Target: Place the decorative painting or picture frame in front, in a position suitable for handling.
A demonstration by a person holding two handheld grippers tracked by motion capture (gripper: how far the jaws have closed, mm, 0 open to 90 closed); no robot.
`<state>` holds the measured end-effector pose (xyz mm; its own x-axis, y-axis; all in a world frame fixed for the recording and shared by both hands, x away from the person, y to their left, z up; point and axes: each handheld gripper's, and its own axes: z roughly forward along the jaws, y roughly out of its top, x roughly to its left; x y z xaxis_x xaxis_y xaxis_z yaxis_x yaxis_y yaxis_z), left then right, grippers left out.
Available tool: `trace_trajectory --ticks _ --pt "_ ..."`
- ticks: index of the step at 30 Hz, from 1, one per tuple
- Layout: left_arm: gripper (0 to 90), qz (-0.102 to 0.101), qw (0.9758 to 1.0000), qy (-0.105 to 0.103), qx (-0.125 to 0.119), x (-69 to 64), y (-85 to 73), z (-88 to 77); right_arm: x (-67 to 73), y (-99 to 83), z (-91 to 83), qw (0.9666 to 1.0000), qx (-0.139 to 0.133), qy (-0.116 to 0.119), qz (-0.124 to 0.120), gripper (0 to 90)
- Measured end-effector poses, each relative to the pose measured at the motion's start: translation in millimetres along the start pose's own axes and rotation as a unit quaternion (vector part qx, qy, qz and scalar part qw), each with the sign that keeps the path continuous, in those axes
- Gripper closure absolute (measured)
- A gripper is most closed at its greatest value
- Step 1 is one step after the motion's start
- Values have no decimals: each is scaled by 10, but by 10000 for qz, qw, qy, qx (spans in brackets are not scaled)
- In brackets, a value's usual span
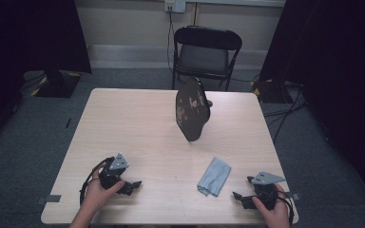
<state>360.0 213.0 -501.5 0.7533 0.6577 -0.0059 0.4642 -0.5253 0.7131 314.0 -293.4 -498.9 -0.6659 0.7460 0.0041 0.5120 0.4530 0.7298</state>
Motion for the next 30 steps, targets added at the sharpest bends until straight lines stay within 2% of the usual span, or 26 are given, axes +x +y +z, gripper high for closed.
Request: trace_trajectory --ticks 4,7,10,11,13,14,15,16,18,19,20,22,23,24,25,26,30 --pt "0 -49 10000 32 -5 -15 -1 0 0 0 0 10000 0 0 -1 124" --pt "0 80 9999 -85 105 -18 19 -5 0 0 0 10000 1 0 -2 124" --pt "2 -5 9997 -109 212 -53 72 5 0 0 0 10000 2 -1 3 124" --pt "29 39 9996 -194 197 -68 97 2 0 0 0 10000 1 0 2 124" --pt "222 84 9996 -217 160 -94 126 -3 -1 1 0 10000 0 2 1 124" --pt "238 47 9995 -247 190 -128 162 5 -7 2 4 10000 -6 18 -19 124" --pt "168 15 9983 -440 369 -199 227 40 -9 4 5 10000 -7 26 -24 124" --pt "133 75 9979 -528 365 -238 256 55 -13 6 7 10000 -4 33 -29 124" --pt "208 171 9968 -662 407 -327 329 96 -16 9 9 10000 4 44 -34 124" --pt "187 171 9968 -662 407 -327 329 96 -16 9 9 10000 4 44 -34 124" --pt "171 214 9962 -760 361 -419 414 139 -20 13 14 10000 -1 43 -38 124" --pt "192 268 9958 -836 242 -520 507 169 -20 14 16 10000 -2 44 -36 124" --pt "199 268 9958 -836 242 -520 507 169 -20 14 16 10000 -2 44 -36 124" --pt "199 238 9957 -882 169 -576 557 186 -20 14 16 10000 -1 44 -36 124" --pt "200 297 9948 -968 134 -699 666 213 -20 14 16 10000 -1 44 -36 124" --pt "215 302 9943 -1013 105 -759 718 231 -20 14 16 10000 -1 44 -36 124" --pt "271 361 9924 -1171 150 -950 931 335 -20 14 15 10000 0 44 -36 124"
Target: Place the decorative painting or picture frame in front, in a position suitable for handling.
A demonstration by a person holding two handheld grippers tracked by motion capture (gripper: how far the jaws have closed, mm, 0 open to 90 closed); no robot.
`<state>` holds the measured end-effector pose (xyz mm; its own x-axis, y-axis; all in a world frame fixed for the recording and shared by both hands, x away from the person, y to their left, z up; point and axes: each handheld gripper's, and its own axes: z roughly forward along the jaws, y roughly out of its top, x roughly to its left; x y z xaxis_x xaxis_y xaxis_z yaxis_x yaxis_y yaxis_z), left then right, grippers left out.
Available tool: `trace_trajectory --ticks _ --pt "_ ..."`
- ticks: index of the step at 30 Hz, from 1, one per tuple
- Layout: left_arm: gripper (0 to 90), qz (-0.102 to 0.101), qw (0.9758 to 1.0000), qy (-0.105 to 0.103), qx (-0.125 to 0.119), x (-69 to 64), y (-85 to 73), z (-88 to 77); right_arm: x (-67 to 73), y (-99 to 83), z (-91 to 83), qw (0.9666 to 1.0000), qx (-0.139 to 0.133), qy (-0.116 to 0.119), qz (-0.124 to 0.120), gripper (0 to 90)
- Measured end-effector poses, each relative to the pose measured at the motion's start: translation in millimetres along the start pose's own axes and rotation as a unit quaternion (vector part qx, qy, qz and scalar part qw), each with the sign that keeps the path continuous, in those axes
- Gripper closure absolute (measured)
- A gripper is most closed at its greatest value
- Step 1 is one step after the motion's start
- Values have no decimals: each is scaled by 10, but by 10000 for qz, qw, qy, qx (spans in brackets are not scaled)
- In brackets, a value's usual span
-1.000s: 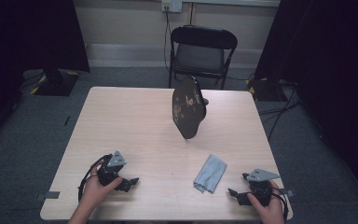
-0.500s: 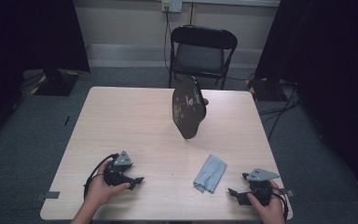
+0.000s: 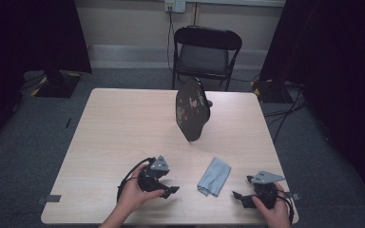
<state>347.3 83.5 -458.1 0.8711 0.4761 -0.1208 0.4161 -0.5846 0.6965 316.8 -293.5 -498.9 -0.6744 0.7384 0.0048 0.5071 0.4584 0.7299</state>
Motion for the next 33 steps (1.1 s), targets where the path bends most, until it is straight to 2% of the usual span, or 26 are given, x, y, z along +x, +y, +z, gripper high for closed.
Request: trace_trajectory --ticks 1,2,4,7,10,13,16,17,18,20,21,22,24,28,30,31,32,33 --pt "297 0 10000 0 0 0 0 0 0 0 0 10000 0 0 0 124" --pt "313 53 10000 -56 35 -51 92 80 0 0 0 10000 0 0 -2 124" --pt "319 80 9999 -71 128 -91 176 151 0 -1 -1 10000 1 3 -5 124" --pt "364 85 9997 -159 141 -128 245 224 0 -1 -1 10000 0 2 -6 124" --pt "406 250 9991 -180 277 -176 358 339 1 -2 -3 10000 1 4 -11 124" --pt "458 252 9992 -260 184 -234 434 431 2 -3 -4 10000 3 8 -11 124" --pt "486 281 9991 -224 218 -262 484 474 1 -3 -4 10000 2 7 -10 124" --pt "527 273 9989 -328 208 -285 526 533 1 -3 -4 10000 1 7 -11 124" --pt "529 273 9989 -328 208 -285 526 533 1 -3 -4 10000 1 7 -11 124" --pt "522 285 9984 -342 355 -307 585 637 1 -3 -4 10000 2 7 -11 124" --pt "501 239 9986 -332 347 -314 598 679 1 -3 -4 10000 2 7 -10 124" --pt "493 287 9984 -315 378 -326 616 714 2 -3 -4 10000 3 9 -9 124" --pt "492 534 9972 -301 423 -359 658 766 1 -3 -4 10000 1 7 -10 124" --pt "473 598 9972 -230 390 -387 703 822 1 -3 -4 10000 2 7 -11 124" --pt "462 530 9977 -106 412 -387 712 859 1 -3 -4 10000 2 7 -11 124" --pt "461 409 9982 -96 435 -379 715 888 1 -3 -4 10000 2 8 -11 124" --pt "463 409 9982 -96 435 -379 715 888 1 -3 -4 10000 2 8 -11 124" --pt "463 477 9973 5 551 -392 726 921 1 -3 -4 10000 3 8 -10 124"
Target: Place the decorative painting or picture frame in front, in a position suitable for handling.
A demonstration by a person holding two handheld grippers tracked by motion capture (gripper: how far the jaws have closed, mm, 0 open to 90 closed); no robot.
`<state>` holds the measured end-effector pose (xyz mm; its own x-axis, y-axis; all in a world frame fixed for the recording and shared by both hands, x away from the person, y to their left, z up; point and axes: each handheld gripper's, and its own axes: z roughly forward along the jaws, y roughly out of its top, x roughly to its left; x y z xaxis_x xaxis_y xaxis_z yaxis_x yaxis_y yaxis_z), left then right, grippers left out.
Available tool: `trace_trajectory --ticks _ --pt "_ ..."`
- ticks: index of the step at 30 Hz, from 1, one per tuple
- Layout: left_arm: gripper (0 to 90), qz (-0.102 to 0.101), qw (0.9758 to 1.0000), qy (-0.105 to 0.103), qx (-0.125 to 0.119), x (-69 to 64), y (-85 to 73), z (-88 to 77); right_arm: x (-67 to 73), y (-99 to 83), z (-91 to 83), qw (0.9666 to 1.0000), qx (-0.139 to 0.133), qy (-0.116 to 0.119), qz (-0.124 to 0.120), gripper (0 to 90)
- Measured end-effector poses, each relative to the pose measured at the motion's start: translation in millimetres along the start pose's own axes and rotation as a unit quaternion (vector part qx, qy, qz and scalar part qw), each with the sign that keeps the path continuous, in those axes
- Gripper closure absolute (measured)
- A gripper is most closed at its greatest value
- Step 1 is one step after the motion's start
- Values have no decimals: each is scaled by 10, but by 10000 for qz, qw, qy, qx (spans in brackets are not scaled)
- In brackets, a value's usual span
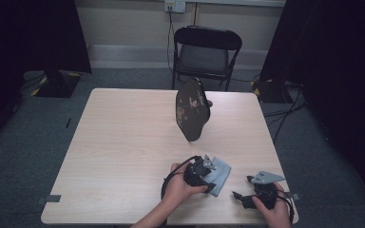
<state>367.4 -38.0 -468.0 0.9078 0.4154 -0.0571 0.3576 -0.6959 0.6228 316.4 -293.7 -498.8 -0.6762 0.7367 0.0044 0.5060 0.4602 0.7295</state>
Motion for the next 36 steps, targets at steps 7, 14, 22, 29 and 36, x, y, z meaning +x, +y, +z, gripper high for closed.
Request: trace_trajectory --ticks 7,14,22,29,36 --pt "469 -233 9995 134 157 -34 81 38 0 0 0 10000 0 0 0 124" --pt "486 -319 9991 116 259 -74 99 93 -1 0 0 10000 0 -1 -1 124" --pt "620 127 9988 321 335 -117 97 103 0 0 0 10000 0 0 2 124" --pt "808 131 9991 84 398 -68 59 42 0 0 0 10000 0 0 1 124" --pt "825 -160 9994 -69 305 62 -37 -147 -4 2 3 10000 -2 8 -7 124"
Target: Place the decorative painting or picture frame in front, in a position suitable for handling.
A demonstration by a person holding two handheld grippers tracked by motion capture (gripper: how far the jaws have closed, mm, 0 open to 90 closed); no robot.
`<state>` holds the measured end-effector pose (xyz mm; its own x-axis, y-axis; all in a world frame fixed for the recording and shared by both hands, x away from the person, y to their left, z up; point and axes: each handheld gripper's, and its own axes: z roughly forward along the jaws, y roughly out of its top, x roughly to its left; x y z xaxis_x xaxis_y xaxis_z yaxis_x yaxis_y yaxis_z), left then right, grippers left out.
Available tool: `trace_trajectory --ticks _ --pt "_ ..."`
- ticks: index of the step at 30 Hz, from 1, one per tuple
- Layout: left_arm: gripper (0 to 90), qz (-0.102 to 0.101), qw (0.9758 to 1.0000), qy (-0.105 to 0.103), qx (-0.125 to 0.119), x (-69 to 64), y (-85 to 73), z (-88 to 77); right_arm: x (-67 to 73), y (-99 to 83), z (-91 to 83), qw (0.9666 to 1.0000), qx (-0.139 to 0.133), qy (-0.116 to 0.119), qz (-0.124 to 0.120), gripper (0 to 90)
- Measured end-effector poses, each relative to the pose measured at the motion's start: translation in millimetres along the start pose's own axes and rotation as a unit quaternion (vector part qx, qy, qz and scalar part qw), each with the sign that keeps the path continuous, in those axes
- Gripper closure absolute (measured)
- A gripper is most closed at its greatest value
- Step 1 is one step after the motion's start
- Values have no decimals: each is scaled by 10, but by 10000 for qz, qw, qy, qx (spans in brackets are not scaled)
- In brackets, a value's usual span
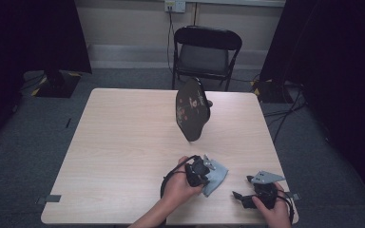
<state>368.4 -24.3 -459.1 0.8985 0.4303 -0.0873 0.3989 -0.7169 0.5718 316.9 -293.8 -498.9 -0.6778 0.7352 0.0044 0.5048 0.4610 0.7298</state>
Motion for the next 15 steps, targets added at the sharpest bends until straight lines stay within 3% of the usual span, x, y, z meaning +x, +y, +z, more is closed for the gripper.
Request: trace_trajectory --ticks 5,6,10,11,14,15 --pt "826 -69 9999 -3 -144 145 -188 -263 -1 1 1 10000 -1 3 -1 124" --pt "826 -95 9998 79 -167 200 -278 -376 -2 2 2 10000 -3 2 0 124" --pt "826 -125 9995 183 -207 289 -423 -547 -3 5 7 10000 -3 -5 8 124" --pt "826 -196 9993 245 -220 357 -530 -658 -3 6 7 10000 -4 -9 7 124" --pt "826 -212 9991 297 -227 410 -632 -747 -3 6 8 10000 -8 -3 10 124" --pt "826 -299 9987 338 -256 434 -711 -802 -3 6 8 10000 -4 -10 7 124"
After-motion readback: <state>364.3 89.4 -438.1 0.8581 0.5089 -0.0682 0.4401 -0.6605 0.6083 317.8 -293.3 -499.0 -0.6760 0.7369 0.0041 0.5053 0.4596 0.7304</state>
